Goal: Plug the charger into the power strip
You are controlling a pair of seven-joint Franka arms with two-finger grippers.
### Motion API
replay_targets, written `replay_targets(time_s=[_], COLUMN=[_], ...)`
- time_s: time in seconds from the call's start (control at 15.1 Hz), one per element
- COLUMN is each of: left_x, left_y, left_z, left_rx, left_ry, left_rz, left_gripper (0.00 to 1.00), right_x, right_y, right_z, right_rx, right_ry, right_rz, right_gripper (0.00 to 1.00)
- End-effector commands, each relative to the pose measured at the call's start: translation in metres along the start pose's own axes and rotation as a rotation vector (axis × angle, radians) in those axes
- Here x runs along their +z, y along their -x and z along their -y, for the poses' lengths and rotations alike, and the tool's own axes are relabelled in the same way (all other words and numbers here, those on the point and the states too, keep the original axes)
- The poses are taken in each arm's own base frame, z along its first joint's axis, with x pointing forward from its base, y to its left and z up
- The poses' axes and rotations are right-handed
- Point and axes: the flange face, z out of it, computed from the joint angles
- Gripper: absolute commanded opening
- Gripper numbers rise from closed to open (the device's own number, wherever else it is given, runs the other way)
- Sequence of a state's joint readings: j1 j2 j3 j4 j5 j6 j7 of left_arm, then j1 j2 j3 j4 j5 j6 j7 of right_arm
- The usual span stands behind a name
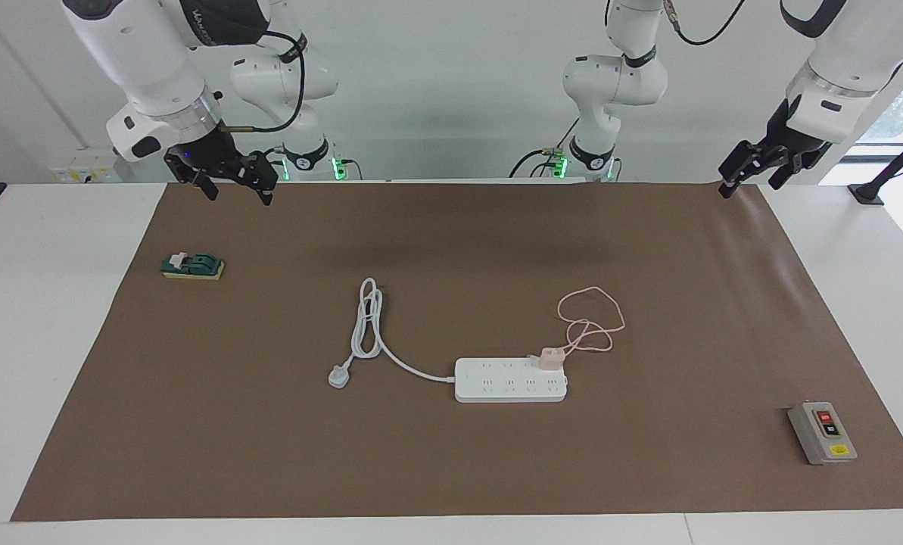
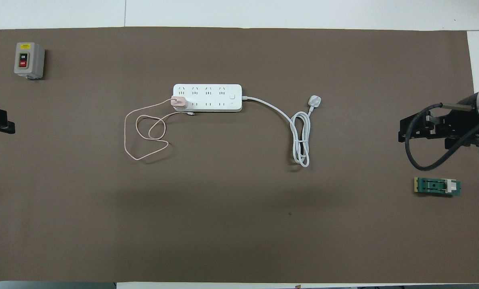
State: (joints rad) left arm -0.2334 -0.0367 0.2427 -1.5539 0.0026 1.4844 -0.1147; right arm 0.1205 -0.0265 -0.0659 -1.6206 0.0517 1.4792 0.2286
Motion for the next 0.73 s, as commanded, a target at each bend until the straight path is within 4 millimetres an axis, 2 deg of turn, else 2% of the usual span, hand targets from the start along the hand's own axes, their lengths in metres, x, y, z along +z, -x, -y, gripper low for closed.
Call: replay_targets(time_s=[0.0,0.13,0.33,0.53,0.66], left_x=[0.003,0.003,0.003,0.013,0.016], left_y=[0.002,0.002,0.001,-0.005,-0.001], left_z=[0.008,-0.004,-0.008,-0.012,-0.016], left_rx=[0.01,0.034,0.041,0.048,0.056], left_ry=[-0.02,-0.028,-0.027,-0.029,-0.028], left_rz=[0.017,0.012,0.008,0.029,0.04], left_gripper=[1.0,1.0,1.0,1.0,1.0], right_x=[-0.004,-0.004,-0.004,-0.004,-0.004], right_y=[0.004,0.004,0.004,0.004,0.004], right_z=[-0.005,-0.006,-0.006,-0.005,-0.005], right_rx=[-0.015,-0.014,-0.014,-0.015,-0.015], right_ry=[0.013,0.013,0.013,0.013,0.013], right_rz=[0.003,0.003,0.003,0.003,0.003], right_gripper=[1.0,1.0,1.0,1.0,1.0])
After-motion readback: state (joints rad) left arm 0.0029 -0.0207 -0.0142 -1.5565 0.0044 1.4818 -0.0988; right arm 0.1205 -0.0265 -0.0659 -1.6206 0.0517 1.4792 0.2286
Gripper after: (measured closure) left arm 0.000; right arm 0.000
